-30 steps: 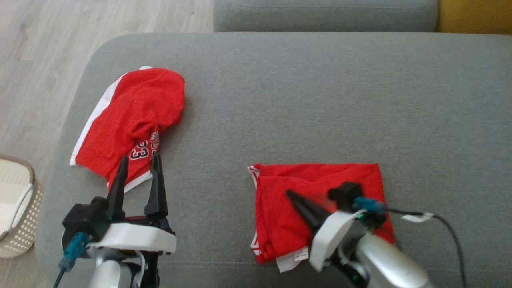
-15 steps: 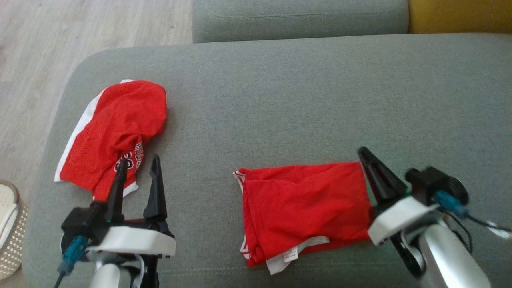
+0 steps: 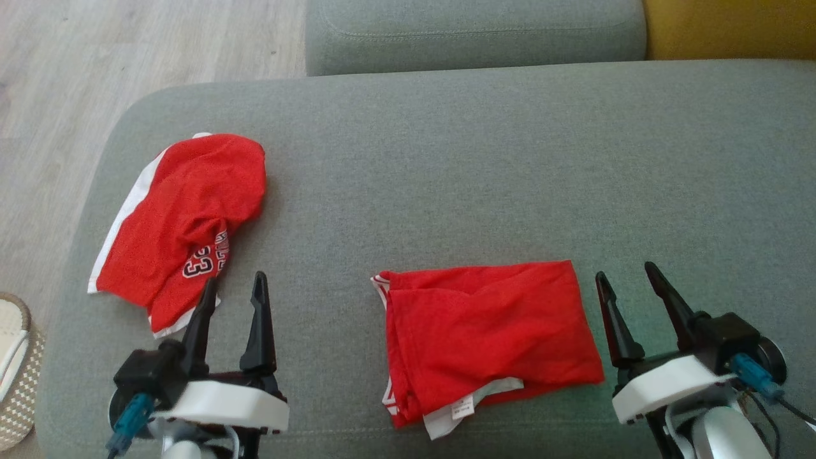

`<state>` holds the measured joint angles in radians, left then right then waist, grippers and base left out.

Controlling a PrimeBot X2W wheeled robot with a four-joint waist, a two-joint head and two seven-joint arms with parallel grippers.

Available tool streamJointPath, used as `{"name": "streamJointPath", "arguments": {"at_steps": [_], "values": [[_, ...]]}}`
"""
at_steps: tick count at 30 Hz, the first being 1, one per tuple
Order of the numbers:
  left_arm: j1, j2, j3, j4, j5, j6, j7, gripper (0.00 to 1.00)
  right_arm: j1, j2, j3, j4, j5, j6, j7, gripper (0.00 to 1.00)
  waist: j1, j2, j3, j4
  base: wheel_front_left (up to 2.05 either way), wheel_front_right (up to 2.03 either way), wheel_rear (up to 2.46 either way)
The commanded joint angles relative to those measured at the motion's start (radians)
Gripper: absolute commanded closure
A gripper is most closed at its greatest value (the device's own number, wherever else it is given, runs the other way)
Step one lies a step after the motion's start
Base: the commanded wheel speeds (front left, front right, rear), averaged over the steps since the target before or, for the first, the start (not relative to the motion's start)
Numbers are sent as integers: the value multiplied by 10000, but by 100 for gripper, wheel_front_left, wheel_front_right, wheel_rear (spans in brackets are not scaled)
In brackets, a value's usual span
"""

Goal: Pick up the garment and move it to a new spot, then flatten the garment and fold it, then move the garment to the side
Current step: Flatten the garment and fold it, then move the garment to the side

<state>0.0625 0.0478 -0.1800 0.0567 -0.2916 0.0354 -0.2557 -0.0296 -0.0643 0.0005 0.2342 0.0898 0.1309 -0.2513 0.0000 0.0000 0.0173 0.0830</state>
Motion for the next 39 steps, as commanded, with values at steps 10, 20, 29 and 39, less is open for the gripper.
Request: {"name": "streamJointPath", "arguments": {"at_steps": [10, 20, 29, 39], "values": [[-459, 24, 315, -391, 162, -7, -61, 0, -427, 91, 291, 18, 559, -2, 169, 0, 0, 0, 313, -11, 0, 0, 0], [-866, 24, 280, -293, 242, -135, -61, 0, -992, 128, 697, 1200, 1788, -2, 1522, 0, 0, 0, 1023, 184, 0, 0, 0], [-1109, 24, 217, -242, 244, -159, -61, 0, -1503, 136, 534, 2224, 1817, -2, 1819, 0, 0, 0, 1298, 314, 0, 0, 0], [-1313, 24, 215, -237, 244, -153, -61, 0, -1996, -49, 1357, 2727, 1288, -2, 1855, 100, 0, 0, 1539, 329, 0, 0, 0]]}}
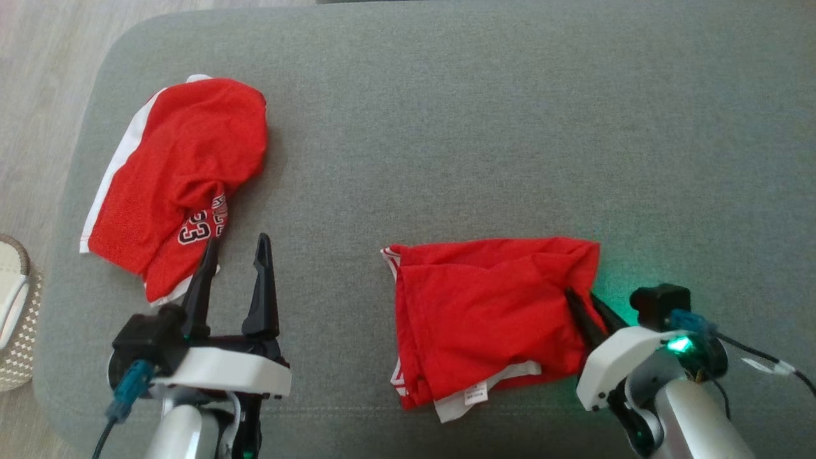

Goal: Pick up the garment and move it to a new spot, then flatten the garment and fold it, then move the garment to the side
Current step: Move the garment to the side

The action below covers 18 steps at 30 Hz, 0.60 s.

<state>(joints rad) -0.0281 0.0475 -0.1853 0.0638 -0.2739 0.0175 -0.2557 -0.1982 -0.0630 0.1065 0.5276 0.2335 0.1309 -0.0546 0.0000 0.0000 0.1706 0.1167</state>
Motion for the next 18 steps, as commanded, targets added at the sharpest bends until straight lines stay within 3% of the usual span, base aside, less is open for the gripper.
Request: {"name": "streamJointPath", "arguments": {"at_steps": [1, 7, 13, 18], "values": [[-418, 28, 262, -290, 99, 16, -61, 0, -373, -141, 352, -208, -334, -2, -194, 100, 0, 0, 14, -18, 0, 0, 0], [-407, 28, 316, -287, 198, 0, -61, 0, -725, -381, 546, -510, -1231, -2, -494, 100, 0, 0, 17, -196, 0, 0, 0], [-513, 28, 238, -336, 376, -94, -61, 0, -1245, -1065, 1038, -1133, -2203, -2, -726, 100, 0, 0, 107, -599, 0, 0, 0], [-845, 28, 146, -415, 709, -312, -61, 0, -1985, -1749, 1396, -1442, -2062, -2, -368, 100, 0, 0, 523, -1261, 0, 0, 0]]}}
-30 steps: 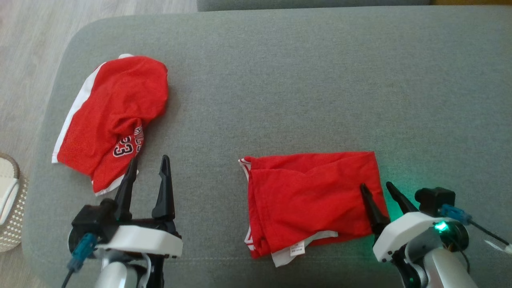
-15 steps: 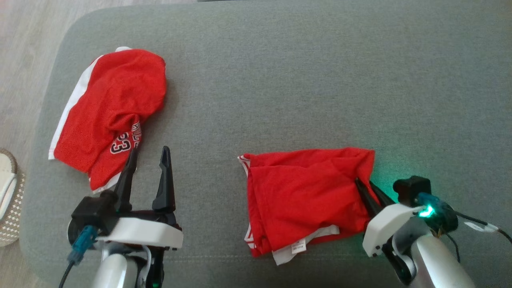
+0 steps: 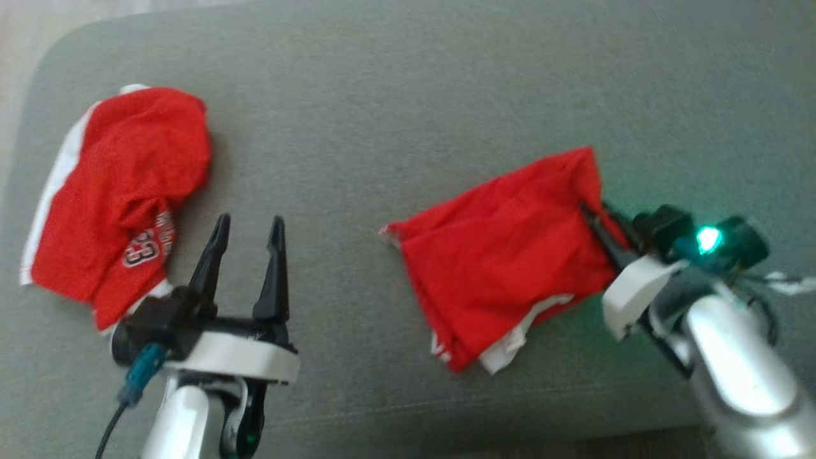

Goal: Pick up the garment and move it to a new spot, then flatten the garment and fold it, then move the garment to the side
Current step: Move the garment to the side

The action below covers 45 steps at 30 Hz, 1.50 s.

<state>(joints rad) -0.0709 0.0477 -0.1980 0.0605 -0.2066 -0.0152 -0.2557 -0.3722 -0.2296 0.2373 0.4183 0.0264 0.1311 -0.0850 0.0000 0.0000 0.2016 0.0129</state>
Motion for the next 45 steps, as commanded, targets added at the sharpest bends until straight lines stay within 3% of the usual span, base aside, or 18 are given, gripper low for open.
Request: {"name": "streamJointPath", "arguments": {"at_steps": [1, 9, 16, 20, 28, 36, 37, 38, 45], "values": [[-534, 26, 238, -392, 122, -60, -61, 0, -443, -268, 111, -354, 77, -4, 23, 100, 0, 0, 339, -365, 0, 0, 0], [-2070, 143, -383, -309, 1111, -782, -61, 0, -2159, -1480, -34, 49, 944, -4, 475, 100, 0, 0, 1902, -1445, 0, 0, 0], [-3710, 554, -1347, -56, 1493, -1079, -61, 0, -3525, -2219, -1247, 599, 1327, -4, 409, 100, 0, 0, 3208, -2012, 0, 0, 0], [-4401, 723, -1768, 26, 1488, -1121, -61, 0, -3946, -2127, -1959, 751, 1621, -4, 380, 100, 0, 0, 3678, -2229, 0, 0, 0], [-4924, 788, -2057, -8, 1290, -1139, -61, 0, -4054, -2010, -3093, 324, 1086, -4, 202, 100, 0, 0, 4185, -2362, 0, 0, 0], [-4863, 740, -1894, -3, 1184, -1112, -61, 0, -3864, -1782, -3453, -45, 790, -4, 287, 100, 0, 0, 4312, -2324, 0, 0, 0], [-4852, 724, -1887, 1, 1177, -1113, -61, 0, -3845, -1729, -3531, -58, 814, -4, 303, 55, 0, 0, 4298, -2303, 0, 0, 0], [-4831, 708, -1879, 8, 1166, -1113, -61, 0, -3822, -1653, -3600, -88, 856, -4, 308, 0, 0, 0, 4265, -2280, 0, 0, 0], [-4552, 540, -1683, -17, 1033, -1047, -61, 0, -3511, -1363, -3652, -636, 646, -4, 348, 0, 0, 0, 3648, -2026, 0, 0, 0]]}}
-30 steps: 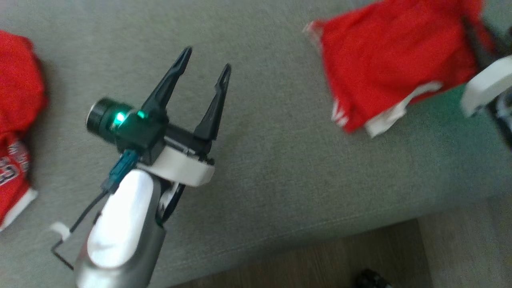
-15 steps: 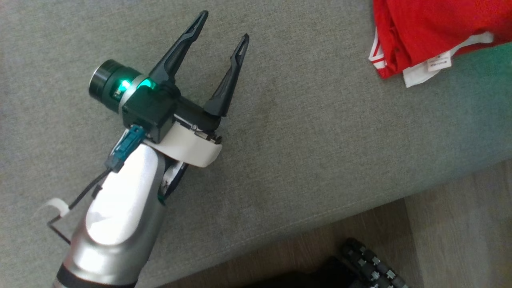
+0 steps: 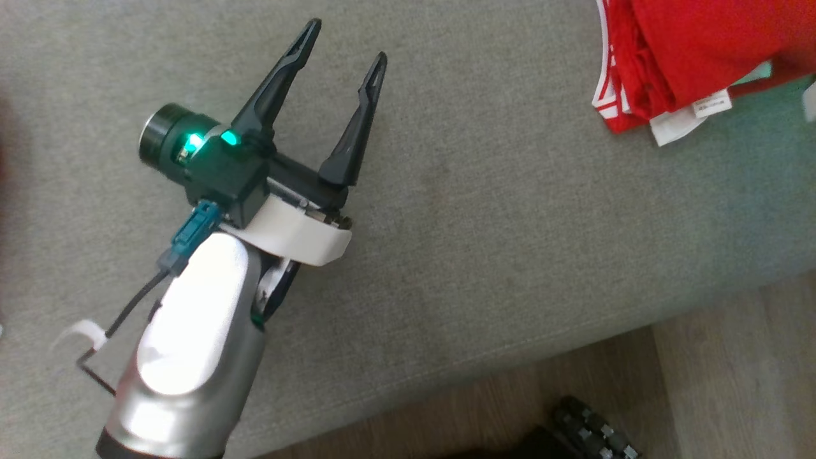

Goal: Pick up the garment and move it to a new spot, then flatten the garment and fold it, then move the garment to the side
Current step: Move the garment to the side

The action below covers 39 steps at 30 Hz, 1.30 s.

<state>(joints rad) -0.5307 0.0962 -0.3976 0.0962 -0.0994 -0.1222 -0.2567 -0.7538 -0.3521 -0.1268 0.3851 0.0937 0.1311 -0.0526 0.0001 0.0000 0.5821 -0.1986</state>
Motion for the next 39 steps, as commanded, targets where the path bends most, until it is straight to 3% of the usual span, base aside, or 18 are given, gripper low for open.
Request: {"name": "streamJointPath", "arguments": {"at_steps": [1, 13, 22, 26, 33, 39], "values": [[114, 25, 352, -384, -59, 40, -51, 0, 353, -72, 14, -444, -81, -4, 24, 0, -1, 0, -301, 136, 0, 0, 0], [1954, -382, 1522, -668, -712, 596, -51, 0, 2113, 1380, 1556, -2128, 331, -4, -324, 0, -1, 0, -3005, 1529, 0, 0, 0], [3509, -452, 2255, -1133, -1012, 894, -51, 0, 4050, 2588, 1545, -2061, 486, -4, -1215, 0, -1, 0, -4461, 2446, 0, 0, 0], [4088, -456, 2344, -1093, -1184, 1012, -51, 0, 4816, 2862, 1338, -1925, 440, -4, -1623, 0, -1, 0, -4958, 2748, 0, 0, 0], [4723, -457, 2341, -801, -1089, 841, -51, 0, 5782, 3002, 1382, -1859, -104, -4, -1994, 0, -1, 0, -5412, 3075, 0, 0, 0], [5328, -458, 2592, -802, -1232, 1131, -51, 0, 6457, 3015, 1537, -1798, 441, -4, -2082, 0, -1, 0, -5764, 3151, 0, 0, 0]]}}
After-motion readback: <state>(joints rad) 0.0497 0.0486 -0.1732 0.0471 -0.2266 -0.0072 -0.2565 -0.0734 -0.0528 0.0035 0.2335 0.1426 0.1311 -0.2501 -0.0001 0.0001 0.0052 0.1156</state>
